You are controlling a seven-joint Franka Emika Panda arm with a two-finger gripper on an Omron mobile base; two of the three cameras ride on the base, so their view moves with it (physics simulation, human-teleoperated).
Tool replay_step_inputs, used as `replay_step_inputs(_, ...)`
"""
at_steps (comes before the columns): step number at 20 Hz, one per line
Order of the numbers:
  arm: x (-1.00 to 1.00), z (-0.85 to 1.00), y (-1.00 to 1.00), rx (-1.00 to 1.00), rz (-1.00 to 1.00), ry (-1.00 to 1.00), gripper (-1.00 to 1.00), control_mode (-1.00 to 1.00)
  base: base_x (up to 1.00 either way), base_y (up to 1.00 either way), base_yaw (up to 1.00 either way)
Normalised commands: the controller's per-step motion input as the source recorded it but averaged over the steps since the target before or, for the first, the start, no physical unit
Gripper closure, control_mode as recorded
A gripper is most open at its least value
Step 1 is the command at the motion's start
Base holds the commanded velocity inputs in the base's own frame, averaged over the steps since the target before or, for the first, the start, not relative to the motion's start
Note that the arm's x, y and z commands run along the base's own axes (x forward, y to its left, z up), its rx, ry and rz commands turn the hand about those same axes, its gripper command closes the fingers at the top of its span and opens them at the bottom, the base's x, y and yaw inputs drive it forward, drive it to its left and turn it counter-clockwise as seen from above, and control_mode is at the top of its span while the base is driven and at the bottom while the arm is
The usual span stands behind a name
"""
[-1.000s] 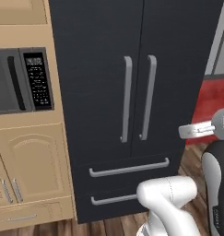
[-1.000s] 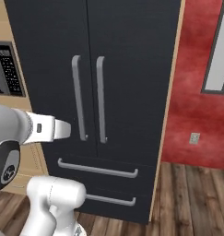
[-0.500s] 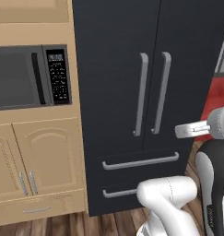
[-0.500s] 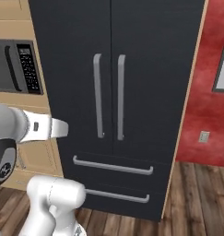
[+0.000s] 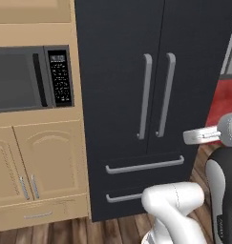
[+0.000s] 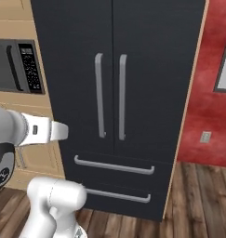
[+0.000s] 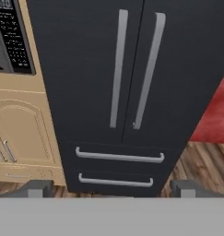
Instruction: Take the cake and donut from the fridge and place them on the empty tray on the dining counter.
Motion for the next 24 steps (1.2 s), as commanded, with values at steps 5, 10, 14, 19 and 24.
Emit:
replay_step_inputs(5, 0.0, 0.0, 0.0, 0.0, 0.0, 0.0, -1.0, 1.0, 0.32, -0.27, 0.0)
replay_step_inputs(10, 0.0, 0.0, 0.0, 0.0, 0.0, 0.0, -1.0, 1.0, -0.23, -0.42, 0.0)
replay_step_inputs(14, 0.0, 0.0, 0.0, 0.0, 0.0, 0.0, -1.0, 1.0, -0.07, 0.03, 0.0)
replay_step_inputs(19, 0.03, -0.02, -0.03, 0.0, 0.0, 0.01, -1.0, -1.0, 0.0, 0.1, 0.0)
replay_step_inputs(24, 0.91, -0.08, -0.23, 0.0, 0.0, 0.08, -1.0, -1.0, 0.0, 0.0, 0.0)
